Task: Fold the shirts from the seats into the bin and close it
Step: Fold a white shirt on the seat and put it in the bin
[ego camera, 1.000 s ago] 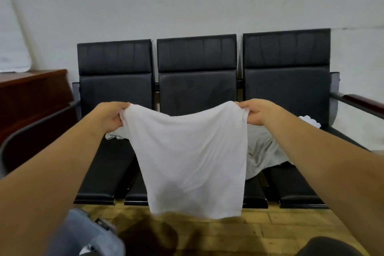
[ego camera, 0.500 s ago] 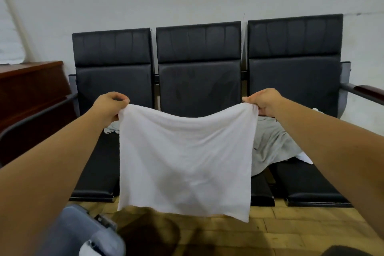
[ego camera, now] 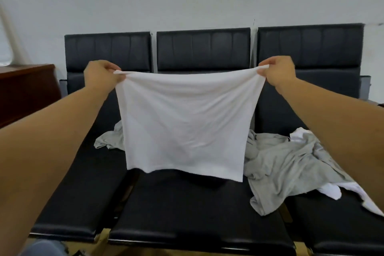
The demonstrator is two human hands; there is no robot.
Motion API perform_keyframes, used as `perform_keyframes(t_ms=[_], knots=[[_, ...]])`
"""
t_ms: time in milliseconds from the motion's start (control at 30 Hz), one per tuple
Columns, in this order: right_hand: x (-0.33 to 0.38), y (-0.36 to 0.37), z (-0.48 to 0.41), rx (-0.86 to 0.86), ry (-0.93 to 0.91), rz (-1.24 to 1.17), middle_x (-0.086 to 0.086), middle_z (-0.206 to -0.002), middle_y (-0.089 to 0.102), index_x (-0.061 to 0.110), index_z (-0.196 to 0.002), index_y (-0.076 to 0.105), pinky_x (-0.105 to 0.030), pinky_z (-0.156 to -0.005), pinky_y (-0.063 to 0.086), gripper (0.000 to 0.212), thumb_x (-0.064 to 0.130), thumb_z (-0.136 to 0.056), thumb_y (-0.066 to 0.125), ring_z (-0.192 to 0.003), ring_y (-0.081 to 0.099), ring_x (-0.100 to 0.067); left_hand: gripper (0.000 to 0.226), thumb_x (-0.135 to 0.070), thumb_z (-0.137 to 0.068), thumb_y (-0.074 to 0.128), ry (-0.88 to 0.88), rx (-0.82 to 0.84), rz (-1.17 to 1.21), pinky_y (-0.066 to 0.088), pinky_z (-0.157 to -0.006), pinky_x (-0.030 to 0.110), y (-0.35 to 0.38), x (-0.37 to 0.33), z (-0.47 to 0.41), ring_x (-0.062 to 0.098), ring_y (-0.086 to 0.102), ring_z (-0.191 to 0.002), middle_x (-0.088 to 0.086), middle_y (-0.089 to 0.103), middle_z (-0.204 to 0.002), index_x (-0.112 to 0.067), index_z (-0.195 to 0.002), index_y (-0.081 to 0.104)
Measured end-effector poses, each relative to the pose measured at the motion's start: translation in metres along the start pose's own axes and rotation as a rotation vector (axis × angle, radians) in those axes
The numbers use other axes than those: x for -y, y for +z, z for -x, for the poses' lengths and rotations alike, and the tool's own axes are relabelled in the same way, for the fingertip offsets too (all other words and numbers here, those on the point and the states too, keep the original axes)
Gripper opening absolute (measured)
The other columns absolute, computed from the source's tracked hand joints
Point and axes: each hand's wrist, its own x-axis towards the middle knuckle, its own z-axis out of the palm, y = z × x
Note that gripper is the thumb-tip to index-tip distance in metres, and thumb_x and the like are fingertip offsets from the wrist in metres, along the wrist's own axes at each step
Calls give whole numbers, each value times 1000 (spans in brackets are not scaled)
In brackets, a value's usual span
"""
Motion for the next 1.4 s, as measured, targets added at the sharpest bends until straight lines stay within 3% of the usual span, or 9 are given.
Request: perform_keyframes(t_ms=[200,367,467,667,867,1000,1167,1300,1400], knots=[[16,-11,-7,-78,-8,-182,-1,-100,69,21,-92,74,-36,-90,57,13,11,-84,72,-100,66,-21,24,-7,-96,62,-30,121,231,50,-94,31,-9,-10,-10,18,58,-105,1,65,-114,-16,-115,73],[-35,-7,52,89,189,-340,-5,-88,67,17,-83,68,-28,-70,56,16,2,-89,69,-93,64,-24,31,9,-96,50,-243,345,361,56,-64,26,-5,45,47,23,61,-82,13,66,-85,-9,-81,70],[-92,8,110,193,394,-313,-12,-96,68,16,-84,70,-30,-66,52,15,3,-89,68,-88,62,-23,30,15,-93,48,-449,473,462,56,-70,29,9,95,113,25,63,-89,13,69,-87,-3,-85,70],[-180,28,213,502,605,79,-17,-90,61,-12,-105,64,-31,-63,49,20,-8,-85,64,-76,56,-24,16,7,-89,51,-503,869,-167,38,-54,24,21,176,219,20,44,-63,18,51,-80,-1,-88,65],[-187,34,219,554,592,148,-27,-99,70,-13,-100,67,-45,-74,59,25,0,-80,73,-86,69,-35,55,-48,-97,57,-450,892,-315,37,-54,27,33,175,232,17,45,-52,3,48,-54,-12,-57,47],[-187,39,217,472,624,82,-23,-94,69,-4,-84,65,-42,-76,54,9,0,-82,73,-82,64,-32,43,-23,-92,71,-444,862,-291,35,-54,28,44,176,229,17,44,-56,4,46,-60,-10,-58,48],[-187,43,217,430,672,-45,-15,-87,63,2,-79,57,-33,-64,50,16,-2,-87,70,-78,59,-26,27,-19,-102,54,-549,797,-24,40,-59,29,46,182,227,21,46,-67,12,50,-77,-7,-78,52],[-184,43,212,406,602,-221,-11,-97,67,3,-94,65,-35,-81,54,5,7,-92,68,-88,63,-23,20,-16,-103,54,-674,617,341,51,-77,37,36,184,220,20,57,-80,12,60,-89,-9,-84,54],[-177,39,209,394,578,-435,-16,-110,69,-3,-120,61,-37,-96,52,25,7,-96,60,-103,66,-28,18,-9,-97,62,-629,448,368,46,-74,39,28,189,214,20,53,-71,12,56,-82,-11,-83,52]])
